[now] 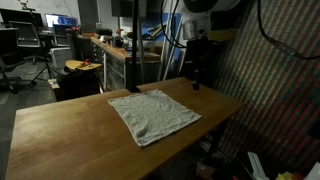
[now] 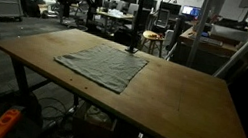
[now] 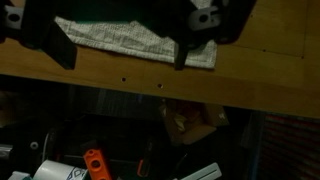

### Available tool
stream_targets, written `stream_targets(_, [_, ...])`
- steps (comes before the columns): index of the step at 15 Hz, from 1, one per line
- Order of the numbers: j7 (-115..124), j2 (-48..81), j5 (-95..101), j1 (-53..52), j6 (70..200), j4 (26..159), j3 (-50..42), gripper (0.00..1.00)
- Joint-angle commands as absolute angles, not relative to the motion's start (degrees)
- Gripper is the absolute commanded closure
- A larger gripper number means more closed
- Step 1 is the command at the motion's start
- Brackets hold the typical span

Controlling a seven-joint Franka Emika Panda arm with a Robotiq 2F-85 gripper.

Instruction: Fold the white cloth

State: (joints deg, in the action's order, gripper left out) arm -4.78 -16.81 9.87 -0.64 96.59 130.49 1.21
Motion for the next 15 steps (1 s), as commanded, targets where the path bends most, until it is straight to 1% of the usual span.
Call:
stream_targets(1, [-4.7,-16.8,9.9,-0.9,96.5,130.2,1.0,0.0])
stream_targets(10, [-4.7,-16.9,9.9,-0.9,96.5,129.9,1.0,0.0])
stream_targets(15, [8.8,-13.1,-0.1,0.1,99.1,129.4,0.3,0.0])
